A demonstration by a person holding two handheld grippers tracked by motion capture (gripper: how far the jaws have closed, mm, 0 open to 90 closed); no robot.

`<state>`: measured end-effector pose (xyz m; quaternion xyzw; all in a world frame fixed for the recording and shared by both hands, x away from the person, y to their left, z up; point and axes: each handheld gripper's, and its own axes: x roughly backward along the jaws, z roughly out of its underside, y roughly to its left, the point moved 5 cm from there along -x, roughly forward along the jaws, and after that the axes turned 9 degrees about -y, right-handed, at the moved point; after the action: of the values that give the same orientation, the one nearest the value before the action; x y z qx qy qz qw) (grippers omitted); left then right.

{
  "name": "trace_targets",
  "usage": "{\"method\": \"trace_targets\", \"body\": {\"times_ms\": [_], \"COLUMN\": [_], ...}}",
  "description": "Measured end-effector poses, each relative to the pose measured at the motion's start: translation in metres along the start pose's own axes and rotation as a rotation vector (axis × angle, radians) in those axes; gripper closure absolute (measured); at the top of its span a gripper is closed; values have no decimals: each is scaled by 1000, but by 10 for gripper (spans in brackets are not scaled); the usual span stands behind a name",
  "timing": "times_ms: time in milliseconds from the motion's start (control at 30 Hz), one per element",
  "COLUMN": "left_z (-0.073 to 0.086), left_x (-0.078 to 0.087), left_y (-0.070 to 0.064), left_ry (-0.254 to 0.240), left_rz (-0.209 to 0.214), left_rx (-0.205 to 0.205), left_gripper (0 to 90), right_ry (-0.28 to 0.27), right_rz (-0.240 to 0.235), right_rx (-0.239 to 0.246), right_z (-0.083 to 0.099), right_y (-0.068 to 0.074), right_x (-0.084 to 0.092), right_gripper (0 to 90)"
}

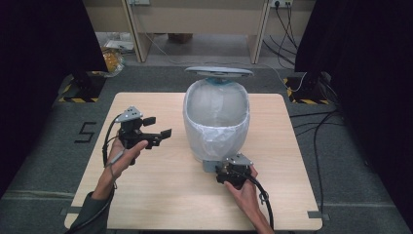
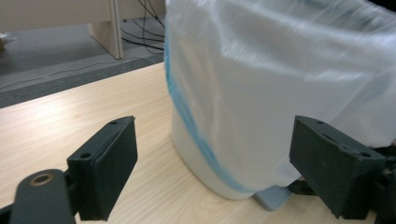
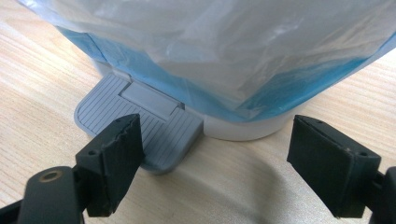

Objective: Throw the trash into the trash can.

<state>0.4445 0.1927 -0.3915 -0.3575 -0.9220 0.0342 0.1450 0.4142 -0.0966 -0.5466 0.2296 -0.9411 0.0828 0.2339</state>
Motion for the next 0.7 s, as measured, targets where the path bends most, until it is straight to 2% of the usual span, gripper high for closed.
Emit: {"method": "trace_targets", "body": {"times_ms": [33,100,333,567,700], "left_z": [0,15,46,61,76], "left_x": [0,-2,-4,0,2], "left_y": [0,4,12,17,20], "left_ry": [0,7,50,59,67], "left_rz": [0,-9,-52,-74,-81], "left_rx": [0,19,7,-1,16], "left_gripper": [149,149,149,149,149], "right_ry": [0,0,0,0,0], "right_rz": [0,0,0,0,0], "right_rx": [0,-1,0,-1,-2], "right_z": [0,0,0,0,0], "right_y": [0,0,0,0,0], "right_x": [0,0,0,0,0], "right_gripper": [180,180,180,180,180]}}
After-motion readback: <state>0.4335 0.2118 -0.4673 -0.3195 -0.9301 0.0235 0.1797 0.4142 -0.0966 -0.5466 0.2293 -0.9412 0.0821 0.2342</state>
